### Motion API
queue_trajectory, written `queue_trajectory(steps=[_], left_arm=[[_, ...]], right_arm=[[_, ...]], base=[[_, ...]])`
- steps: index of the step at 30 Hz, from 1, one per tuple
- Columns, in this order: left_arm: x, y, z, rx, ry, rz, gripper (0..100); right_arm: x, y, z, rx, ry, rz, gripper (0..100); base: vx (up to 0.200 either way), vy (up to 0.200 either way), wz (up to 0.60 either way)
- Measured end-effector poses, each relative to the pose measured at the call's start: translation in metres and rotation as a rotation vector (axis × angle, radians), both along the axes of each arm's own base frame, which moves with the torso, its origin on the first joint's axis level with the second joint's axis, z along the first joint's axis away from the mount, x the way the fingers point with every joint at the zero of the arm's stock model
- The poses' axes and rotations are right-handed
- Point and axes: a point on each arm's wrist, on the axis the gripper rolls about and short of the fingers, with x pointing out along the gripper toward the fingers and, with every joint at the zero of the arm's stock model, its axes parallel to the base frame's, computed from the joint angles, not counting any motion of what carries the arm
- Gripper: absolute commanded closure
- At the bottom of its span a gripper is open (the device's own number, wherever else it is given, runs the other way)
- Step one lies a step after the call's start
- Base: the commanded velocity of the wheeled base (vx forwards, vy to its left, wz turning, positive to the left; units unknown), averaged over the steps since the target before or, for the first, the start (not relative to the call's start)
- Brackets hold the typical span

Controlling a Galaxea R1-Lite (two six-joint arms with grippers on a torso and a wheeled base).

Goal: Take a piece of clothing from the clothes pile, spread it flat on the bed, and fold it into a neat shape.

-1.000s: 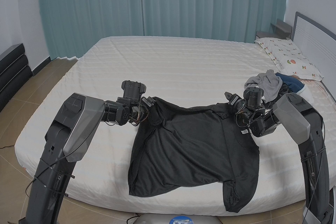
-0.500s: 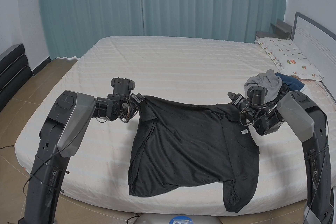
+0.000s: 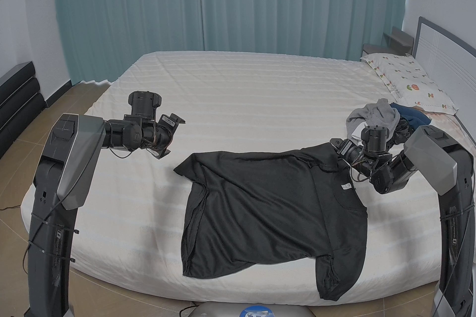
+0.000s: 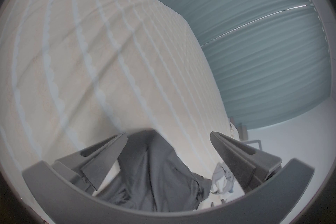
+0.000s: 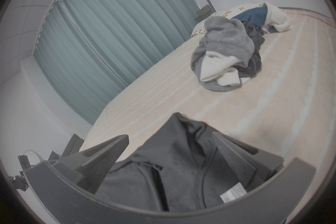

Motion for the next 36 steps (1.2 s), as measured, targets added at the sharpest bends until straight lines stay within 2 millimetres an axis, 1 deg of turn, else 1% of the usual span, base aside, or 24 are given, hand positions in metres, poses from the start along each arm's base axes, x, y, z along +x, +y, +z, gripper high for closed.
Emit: queue_trajectory(steps=[5, 11, 18, 22, 27, 30, 36], left_arm=[[-0.001, 0.005, 0.013, -0.02, -0.028, -0.037, 0], [-0.006, 0.005, 0.014, -0.015, 0.029, -0.045, 0], [-0.019, 0.009, 0.011, -0.013, 0.109, -0.063, 0], [-0.034, 0.007, 0.004, -0.014, 0.15, -0.087, 0], [-0.058, 0.005, -0.012, 0.006, 0.173, -0.122, 0], [-0.077, 0.003, -0.022, 0.018, 0.176, -0.144, 0], [-0.122, -0.004, -0.044, 0.032, 0.198, -0.182, 0]], right_arm=[[-0.013, -0.004, -0.004, 0.047, 0.045, 0.007, 0], [-0.028, -0.01, -0.002, 0.074, 0.088, 0.02, 0], [-0.063, -0.024, -0.002, 0.106, 0.187, 0.067, 0], [-0.082, -0.03, 0.0, 0.116, 0.227, 0.073, 0], [-0.108, -0.033, 0.001, 0.13, 0.286, 0.101, 0], [-0.123, -0.034, 0.001, 0.139, 0.314, 0.125, 0], [-0.153, -0.035, -0.003, 0.173, 0.363, 0.18, 0]], base=[[0.0, 0.0, 0.0], [0.0, 0.0, 0.0], [0.0, 0.0, 0.0], [0.0, 0.0, 0.0], [0.0, 0.0, 0.0], [0.0, 0.0, 0.0], [0.0, 0.0, 0.0]])
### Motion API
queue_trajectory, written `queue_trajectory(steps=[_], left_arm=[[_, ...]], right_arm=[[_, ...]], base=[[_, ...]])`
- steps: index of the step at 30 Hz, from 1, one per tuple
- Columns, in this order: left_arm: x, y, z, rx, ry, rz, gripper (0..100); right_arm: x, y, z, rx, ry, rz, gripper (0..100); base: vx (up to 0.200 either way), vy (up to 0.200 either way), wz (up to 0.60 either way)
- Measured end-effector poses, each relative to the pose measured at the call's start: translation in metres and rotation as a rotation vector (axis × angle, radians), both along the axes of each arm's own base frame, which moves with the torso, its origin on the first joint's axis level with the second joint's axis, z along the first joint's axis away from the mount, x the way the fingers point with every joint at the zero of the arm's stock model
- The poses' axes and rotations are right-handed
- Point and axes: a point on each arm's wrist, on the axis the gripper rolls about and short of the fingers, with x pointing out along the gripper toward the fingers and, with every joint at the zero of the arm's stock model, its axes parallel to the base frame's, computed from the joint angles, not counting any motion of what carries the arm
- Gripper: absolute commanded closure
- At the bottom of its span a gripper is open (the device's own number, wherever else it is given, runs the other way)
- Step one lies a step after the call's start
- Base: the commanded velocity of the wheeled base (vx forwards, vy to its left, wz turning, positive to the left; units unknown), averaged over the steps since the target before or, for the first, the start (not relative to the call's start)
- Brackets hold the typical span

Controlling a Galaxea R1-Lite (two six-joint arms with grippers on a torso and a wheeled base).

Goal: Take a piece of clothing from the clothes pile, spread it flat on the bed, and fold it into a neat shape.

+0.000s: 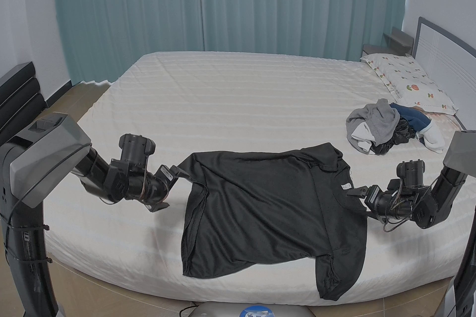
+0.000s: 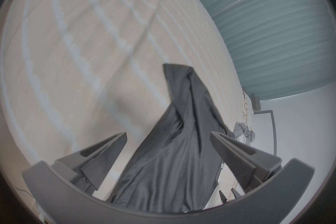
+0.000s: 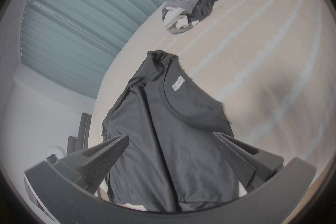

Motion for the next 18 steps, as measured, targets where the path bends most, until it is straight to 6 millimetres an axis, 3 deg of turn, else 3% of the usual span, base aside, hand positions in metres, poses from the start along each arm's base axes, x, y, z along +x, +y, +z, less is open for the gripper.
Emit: queue_trajectory(steps=[7, 13, 18], left_arm=[[-0.04, -0.01, -0.008, -0.069, -0.075, 0.005, 0], [-0.069, -0.018, -0.017, -0.077, -0.05, -0.019, 0], [-0.076, -0.021, -0.018, -0.079, -0.06, -0.03, 0]], right_arm=[[-0.029, -0.006, -0.008, 0.055, 0.02, 0.04, 0], [-0.045, -0.007, -0.017, 0.087, 0.06, 0.068, 0], [-0.049, -0.007, -0.023, 0.084, 0.085, 0.077, 0]], base=[[0.0, 0.0, 0.0], [-0.2, 0.0, 0.0], [-0.16, 0.0, 0.0]])
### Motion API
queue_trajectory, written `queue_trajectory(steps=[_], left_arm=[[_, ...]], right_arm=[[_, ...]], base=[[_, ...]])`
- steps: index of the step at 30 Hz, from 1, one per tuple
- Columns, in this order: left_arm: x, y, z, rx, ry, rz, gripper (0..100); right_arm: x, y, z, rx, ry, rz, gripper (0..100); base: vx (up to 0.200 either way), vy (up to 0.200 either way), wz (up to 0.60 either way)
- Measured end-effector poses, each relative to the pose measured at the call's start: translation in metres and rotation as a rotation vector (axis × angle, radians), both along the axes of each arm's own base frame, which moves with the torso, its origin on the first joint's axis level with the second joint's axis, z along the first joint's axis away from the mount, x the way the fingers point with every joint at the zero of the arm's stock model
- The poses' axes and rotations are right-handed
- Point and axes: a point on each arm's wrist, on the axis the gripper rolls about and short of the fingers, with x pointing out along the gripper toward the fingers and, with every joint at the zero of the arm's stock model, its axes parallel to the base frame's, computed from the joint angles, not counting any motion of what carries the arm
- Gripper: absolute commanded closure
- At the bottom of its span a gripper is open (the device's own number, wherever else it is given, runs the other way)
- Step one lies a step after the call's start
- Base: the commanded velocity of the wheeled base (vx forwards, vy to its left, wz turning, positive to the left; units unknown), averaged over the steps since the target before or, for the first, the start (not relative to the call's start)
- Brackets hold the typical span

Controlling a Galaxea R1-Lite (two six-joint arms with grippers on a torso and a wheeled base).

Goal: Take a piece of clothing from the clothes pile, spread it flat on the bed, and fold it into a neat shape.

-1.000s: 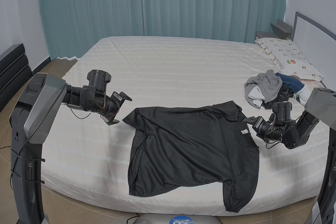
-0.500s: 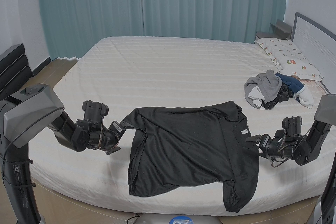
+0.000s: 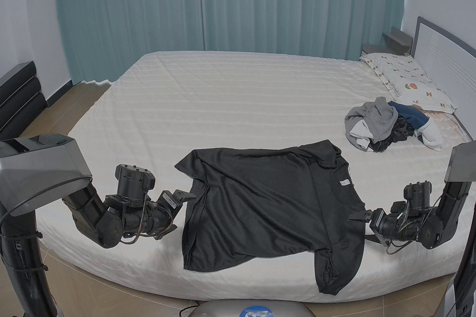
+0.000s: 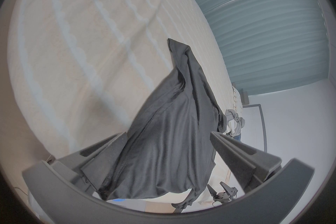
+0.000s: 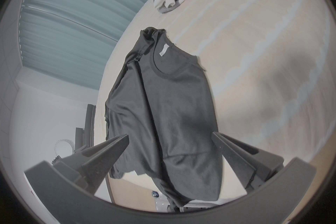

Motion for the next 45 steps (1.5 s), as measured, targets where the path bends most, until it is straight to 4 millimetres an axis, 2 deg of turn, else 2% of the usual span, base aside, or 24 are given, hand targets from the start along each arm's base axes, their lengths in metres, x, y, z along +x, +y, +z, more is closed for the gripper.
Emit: queue_trajectory(steps=[25, 38, 39, 45], left_arm=[[-0.004, -0.001, -0.001, 0.004, 0.0, -0.005, 0], [-0.003, -0.001, -0.001, 0.002, -0.002, -0.005, 0], [-0.003, -0.001, -0.001, 0.002, -0.002, -0.005, 0], [-0.003, -0.002, -0.001, 0.001, -0.003, -0.005, 0]], right_arm=[[-0.003, 0.001, -0.011, -0.143, 0.007, 0.015, 0], [0.011, 0.024, -0.019, -0.183, -0.019, 0.042, 0], [0.012, 0.024, -0.02, -0.189, -0.018, 0.039, 100], [0.012, 0.026, -0.026, -0.219, -0.009, 0.031, 100]], base=[[0.0, 0.0, 0.0], [0.0, 0.0, 0.0], [0.0, 0.0, 0.0], [0.0, 0.0, 0.0]])
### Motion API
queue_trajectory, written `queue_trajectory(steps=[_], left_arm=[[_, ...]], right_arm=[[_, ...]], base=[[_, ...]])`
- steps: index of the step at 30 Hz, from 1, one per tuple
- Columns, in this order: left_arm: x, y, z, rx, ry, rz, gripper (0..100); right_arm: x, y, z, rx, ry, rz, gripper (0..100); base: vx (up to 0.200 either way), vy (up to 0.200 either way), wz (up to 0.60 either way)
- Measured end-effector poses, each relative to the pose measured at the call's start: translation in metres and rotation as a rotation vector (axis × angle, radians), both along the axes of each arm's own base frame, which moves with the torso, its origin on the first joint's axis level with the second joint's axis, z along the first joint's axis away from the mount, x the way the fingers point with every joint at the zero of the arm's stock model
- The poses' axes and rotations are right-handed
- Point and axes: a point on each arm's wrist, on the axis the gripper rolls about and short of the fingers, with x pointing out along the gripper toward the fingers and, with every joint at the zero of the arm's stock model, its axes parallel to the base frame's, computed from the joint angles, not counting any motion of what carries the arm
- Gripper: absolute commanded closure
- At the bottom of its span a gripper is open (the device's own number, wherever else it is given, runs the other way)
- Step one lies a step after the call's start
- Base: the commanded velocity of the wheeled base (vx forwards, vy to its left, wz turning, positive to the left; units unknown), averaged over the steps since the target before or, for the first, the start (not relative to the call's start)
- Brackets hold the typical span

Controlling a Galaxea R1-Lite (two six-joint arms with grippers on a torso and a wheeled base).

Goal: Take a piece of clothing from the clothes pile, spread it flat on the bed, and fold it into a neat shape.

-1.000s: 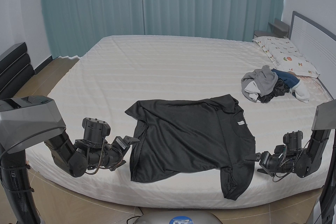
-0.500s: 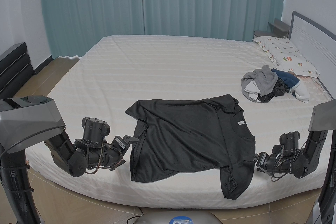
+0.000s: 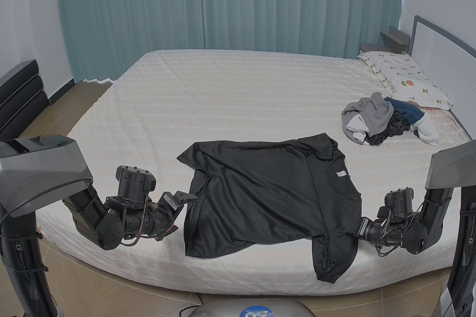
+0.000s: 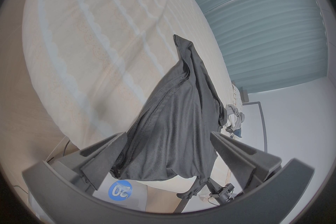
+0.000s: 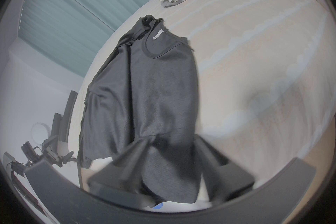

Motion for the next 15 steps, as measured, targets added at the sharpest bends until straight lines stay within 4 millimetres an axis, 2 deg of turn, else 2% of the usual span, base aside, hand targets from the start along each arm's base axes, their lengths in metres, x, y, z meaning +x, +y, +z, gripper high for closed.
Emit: queue_trajectory(steps=[8, 15], left_arm=[[0.0, 0.0, 0.0, 0.003, 0.001, 0.003, 0], [-0.001, -0.001, -0.001, 0.02, -0.002, 0.015, 0]], right_arm=[[-0.003, -0.01, -0.002, -0.043, 0.012, -0.031, 100], [-0.003, -0.035, 0.008, -0.053, -0.02, -0.07, 100]], base=[[0.0, 0.0, 0.0], [0.0, 0.0, 0.0]])
